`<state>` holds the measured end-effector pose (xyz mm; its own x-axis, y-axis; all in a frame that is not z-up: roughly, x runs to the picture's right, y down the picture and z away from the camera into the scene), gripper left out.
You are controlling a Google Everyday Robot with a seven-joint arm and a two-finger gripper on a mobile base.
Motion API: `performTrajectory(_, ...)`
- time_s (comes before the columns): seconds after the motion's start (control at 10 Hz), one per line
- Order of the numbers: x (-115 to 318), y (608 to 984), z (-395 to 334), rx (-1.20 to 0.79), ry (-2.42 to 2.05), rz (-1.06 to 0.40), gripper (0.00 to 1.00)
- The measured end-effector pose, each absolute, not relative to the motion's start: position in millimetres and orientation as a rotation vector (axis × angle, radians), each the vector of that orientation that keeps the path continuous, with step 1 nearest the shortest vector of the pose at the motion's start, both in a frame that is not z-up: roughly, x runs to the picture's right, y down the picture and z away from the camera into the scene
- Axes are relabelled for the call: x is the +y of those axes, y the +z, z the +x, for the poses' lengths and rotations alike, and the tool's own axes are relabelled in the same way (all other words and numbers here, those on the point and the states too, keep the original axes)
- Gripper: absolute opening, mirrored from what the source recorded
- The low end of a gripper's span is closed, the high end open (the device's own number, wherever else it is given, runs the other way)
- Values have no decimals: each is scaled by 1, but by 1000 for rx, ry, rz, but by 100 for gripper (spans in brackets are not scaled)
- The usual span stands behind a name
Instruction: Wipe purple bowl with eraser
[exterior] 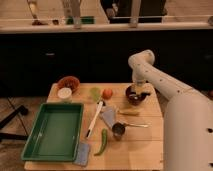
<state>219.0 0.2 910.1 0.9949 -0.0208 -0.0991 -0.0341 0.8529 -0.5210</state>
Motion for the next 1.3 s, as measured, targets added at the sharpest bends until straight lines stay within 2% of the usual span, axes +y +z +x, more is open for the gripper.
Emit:
performTrajectory(0.7,-4,901,198,-2,-8,-530,2)
performTrajectory(1.3,-14,921,175,-42,-42,-527,2)
